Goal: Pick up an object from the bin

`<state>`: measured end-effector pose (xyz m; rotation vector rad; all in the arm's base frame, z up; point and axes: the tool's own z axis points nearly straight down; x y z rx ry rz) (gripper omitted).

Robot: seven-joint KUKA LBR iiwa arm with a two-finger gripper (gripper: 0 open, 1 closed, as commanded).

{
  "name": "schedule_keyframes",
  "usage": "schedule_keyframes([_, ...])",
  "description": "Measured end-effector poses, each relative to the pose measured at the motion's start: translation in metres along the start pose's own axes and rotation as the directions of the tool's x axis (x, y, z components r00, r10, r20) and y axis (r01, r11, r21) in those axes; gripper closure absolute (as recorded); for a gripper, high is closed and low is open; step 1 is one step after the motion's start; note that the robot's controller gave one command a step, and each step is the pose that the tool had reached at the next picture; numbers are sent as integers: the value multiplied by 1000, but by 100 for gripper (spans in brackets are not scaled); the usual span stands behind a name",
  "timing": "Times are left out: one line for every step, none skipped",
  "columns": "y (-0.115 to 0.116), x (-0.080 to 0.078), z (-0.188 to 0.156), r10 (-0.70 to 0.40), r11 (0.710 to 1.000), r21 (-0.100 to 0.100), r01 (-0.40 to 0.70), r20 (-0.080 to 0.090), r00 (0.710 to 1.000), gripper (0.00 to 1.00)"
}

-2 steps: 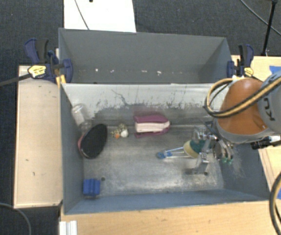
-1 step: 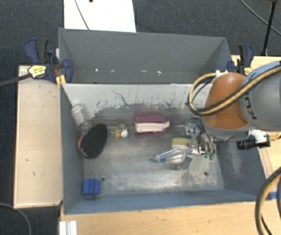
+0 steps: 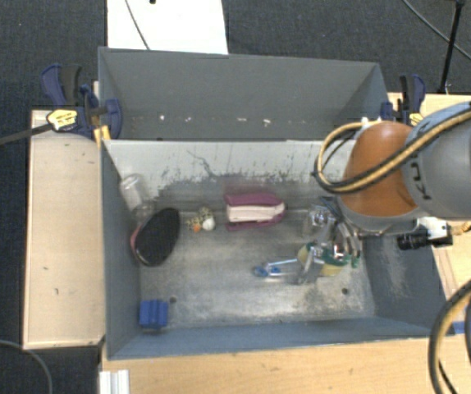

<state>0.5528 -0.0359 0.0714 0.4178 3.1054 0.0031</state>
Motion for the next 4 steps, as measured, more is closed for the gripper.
schedule_keyframes([-37, -26, 1, 68, 998, 4, -68, -3, 998, 0])
schedule_keyframes([9, -2, 1, -58, 998, 1, 58, -7, 998, 0])
schedule_keyframes([8, -2, 1, -57, 998, 2, 57, -7, 998, 100])
schedule_keyframes([8, -5, -115, -59, 998, 1, 59, 2, 998, 100])
